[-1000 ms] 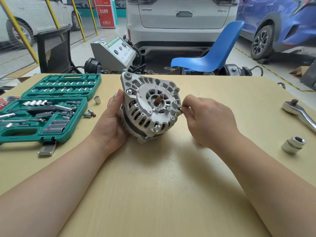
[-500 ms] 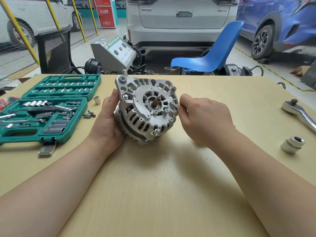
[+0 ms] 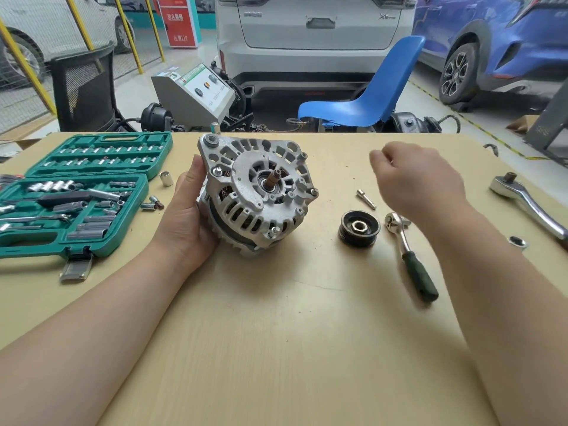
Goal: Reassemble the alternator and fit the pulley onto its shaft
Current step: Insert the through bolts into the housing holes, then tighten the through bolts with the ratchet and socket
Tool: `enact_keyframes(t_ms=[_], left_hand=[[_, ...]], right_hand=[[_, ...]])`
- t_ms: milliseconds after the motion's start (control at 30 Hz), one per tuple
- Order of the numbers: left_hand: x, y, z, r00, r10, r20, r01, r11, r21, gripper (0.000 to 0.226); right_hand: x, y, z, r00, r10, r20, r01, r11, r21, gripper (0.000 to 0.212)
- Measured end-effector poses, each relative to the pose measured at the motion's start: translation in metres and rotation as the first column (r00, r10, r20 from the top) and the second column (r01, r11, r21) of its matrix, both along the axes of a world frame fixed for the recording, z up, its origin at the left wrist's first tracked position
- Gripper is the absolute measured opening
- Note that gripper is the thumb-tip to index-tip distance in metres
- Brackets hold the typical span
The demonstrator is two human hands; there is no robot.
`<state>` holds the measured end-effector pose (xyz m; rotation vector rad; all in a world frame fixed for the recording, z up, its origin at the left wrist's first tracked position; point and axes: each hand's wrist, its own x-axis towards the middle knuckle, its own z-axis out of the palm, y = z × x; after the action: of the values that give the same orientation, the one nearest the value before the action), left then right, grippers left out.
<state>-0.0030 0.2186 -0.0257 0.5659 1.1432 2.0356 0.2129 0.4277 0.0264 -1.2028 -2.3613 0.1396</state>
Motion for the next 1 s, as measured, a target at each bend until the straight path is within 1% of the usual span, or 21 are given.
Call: enact_keyframes(t_ms=[67,133,200,267,333,400,467,533,567,600,633,667,700,733,767,800,833,900,933,967,1000], left_hand=[[0.0,-0.001,0.0,1.0,0.004,-0.006,-0.004,1.0,-0.004,0.085],[0.0,-0.001,-0.001,1.0,0.007,-0.003,-0.007,1.0,-0.007,0.083],[0.0,-0.001,-0.002,1.0,0.003,-0.001,-0.003,1.0,-0.005,0.08],[0.0,0.0,-0.002,1.0,-0.001,0.003,0.001,1.0,-0.003,0.077],[0.0,-0.001,-0.001,1.0,-0.01,0.012,0.01,1.0,0.003,0.078],[0.0,-0.001,0.0,1.0,-0.018,0.015,0.018,1.0,0.017,0.078],[-0.001,-0.001,0.0,0.999,-0.024,0.021,0.024,1.0,0.019,0.076],[-0.002,-0.001,-0.001,0.999,-0.026,0.031,0.025,1.0,0.017,0.075],[-0.002,-0.001,-0.002,0.999,-0.027,0.035,0.026,0.999,0.02,0.075],[-0.003,-0.001,-0.002,0.999,-0.032,0.036,0.031,0.999,0.024,0.075],[-0.004,-0.001,-0.003,0.999,-0.038,0.03,0.037,0.999,0.027,0.076],[-0.004,-0.001,-0.004,0.999,-0.04,0.023,0.039,0.999,0.028,0.077],[-0.005,0.0,-0.005,0.999,-0.027,0.02,0.027,0.999,0.028,0.078],[-0.005,0.001,-0.006,1.0,0.005,0.024,-0.006,0.999,0.034,0.079],[-0.006,0.001,-0.006,0.997,0.064,0.031,-0.066,0.997,0.041,0.078],[-0.008,0.0,-0.006,0.99,0.138,0.018,-0.139,0.989,0.047,0.073],[-0.01,-0.001,-0.006,0.978,0.208,-0.034,-0.207,0.978,0.039,0.067],[-0.015,-0.006,-0.006,0.92,0.293,-0.261,-0.3,0.954,0.012,0.053],[-0.018,-0.008,-0.006,0.878,0.293,-0.378,-0.312,0.95,0.011,0.044],[-0.02,-0.009,-0.007,0.844,0.276,-0.459,-0.31,0.951,0.003,0.032],[-0.021,-0.009,-0.007,0.827,0.251,-0.503,-0.298,0.954,-0.015,0.024]], right_hand=[[0.02,0.021,0.007,0.983,-0.101,0.154,0.109,0.993,-0.046,0.029],[0.03,0.027,0.006,0.936,-0.053,0.347,0.126,0.973,-0.192,0.025],[0.03,0.026,0.0,0.887,0.041,0.461,0.119,0.942,-0.313,0.024],[0.027,0.025,-0.005,0.864,0.093,0.495,0.099,0.932,-0.348,0.022],[0.022,0.022,-0.009,0.86,0.1,0.5,0.073,0.946,-0.315,0.019],[0.017,0.021,-0.014,0.876,0.085,0.475,0.062,0.956,-0.286,0.013],[0.015,0.02,-0.017,0.897,0.068,0.436,0.058,0.961,-0.269,0.013],[0.016,0.023,-0.017,0.931,0.052,0.362,0.044,0.967,-0.252,0.01],[0.016,0.025,-0.015,0.961,0.04,0.275,0.03,0.969,-0.244,0.009],[0.017,0.026,-0.013,0.99,0.032,0.135,0.001,0.971,-0.239,0.01],[0.017,0.025,-0.009,0.997,0.045,-0.068,-0.061,0.962,-0.266,0.011],[0.017,0.021,-0.005,0.947,0.069,-0.315,-0.176,0.929,-0.326,0.012],[0.015,0.013,0.001,0.838,0.082,-0.54,-0.332,0.861,-0.385,0.014],[0.014,0.004,0.006,0.711,0.089,-0.697,-0.498,0.764,-0.41,0.015],[0.011,-0.006,0.009,0.612,0.102,-0.785,-0.631,0.66,-0.406,0.018],[0.008,-0.016,0.011,0.558,0.129,-0.82,-0.716,0.574,-0.397,0.021],[0.003,-0.026,0.012,0.547,0.172,-0.819,-0.761,0.511,-0.401,0.023],[-0.014,-0.043,0.015,0.594,0.258,-0.762,-0.776,0.433,-0.458,0.026],[-0.023,-0.048,0.017,0.624,0.291,-0.726,-0.766,0.413,-0.493,0.027],[-0.031,-0.053,0.019,0.649,0.32,-0.69,-0.751,0.412,-0.515,0.031],[-0.038,-0.055,0.023,0.672,0.345,-0.655,-0.733,0.436,-0.522,0.033]])
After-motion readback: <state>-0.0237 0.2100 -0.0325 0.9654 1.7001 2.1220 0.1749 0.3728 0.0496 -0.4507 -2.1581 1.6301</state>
